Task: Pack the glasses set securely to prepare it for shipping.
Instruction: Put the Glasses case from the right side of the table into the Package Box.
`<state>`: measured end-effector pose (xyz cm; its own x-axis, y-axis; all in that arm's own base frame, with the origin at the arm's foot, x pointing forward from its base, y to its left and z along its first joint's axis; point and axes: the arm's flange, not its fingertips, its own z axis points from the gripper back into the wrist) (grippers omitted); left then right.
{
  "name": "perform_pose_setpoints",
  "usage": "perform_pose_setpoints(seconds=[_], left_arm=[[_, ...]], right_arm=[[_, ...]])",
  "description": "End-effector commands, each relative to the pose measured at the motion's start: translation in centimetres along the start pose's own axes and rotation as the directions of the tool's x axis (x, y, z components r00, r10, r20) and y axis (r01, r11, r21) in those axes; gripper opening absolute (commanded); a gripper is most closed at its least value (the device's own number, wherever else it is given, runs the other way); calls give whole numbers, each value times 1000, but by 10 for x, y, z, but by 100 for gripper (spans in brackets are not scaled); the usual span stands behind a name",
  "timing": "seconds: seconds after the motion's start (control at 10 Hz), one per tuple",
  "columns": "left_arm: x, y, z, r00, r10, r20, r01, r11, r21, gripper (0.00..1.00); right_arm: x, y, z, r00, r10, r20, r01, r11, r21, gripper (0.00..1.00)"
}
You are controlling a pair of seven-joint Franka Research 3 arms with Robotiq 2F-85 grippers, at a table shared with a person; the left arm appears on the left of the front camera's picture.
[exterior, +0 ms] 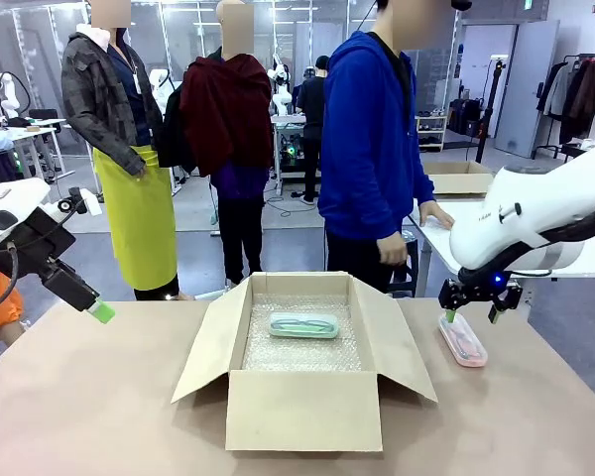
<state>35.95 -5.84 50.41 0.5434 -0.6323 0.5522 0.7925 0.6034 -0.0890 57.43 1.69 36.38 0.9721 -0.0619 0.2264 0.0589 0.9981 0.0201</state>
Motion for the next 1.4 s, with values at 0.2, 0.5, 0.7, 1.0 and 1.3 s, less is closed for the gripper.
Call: perform_pose_setpoints(seconds=[0.2, 0.5, 0.7, 1.0, 1.3], left_arm=[[-2, 1, 2, 1000, -12, 19, 13, 1000, -19, 100], [-2, 1, 2, 1000, -12, 19, 13, 1000, -19, 100], [-2, 1, 2, 1000, -12, 19, 13, 1000, -19, 100], [-2, 1, 2, 1000, -12, 19, 13, 1000, -19, 100], [-2, 1, 2, 1000, -12, 19, 13, 1000, -19, 100]], right_arm=[[14, 3, -31, 998, -70, 3, 70, 997, -13, 95], [14, 6, -48, 998, -63, 6, 63, 997, -33, 95], [12, 12, -56, 998, -67, -12, 66, 997, -49, 95], [12, 13, -55, 998, -66, -19, 65, 996, -55, 75], [13, 13, -53, 997, -70, -29, 68, 996, -59, 44]])
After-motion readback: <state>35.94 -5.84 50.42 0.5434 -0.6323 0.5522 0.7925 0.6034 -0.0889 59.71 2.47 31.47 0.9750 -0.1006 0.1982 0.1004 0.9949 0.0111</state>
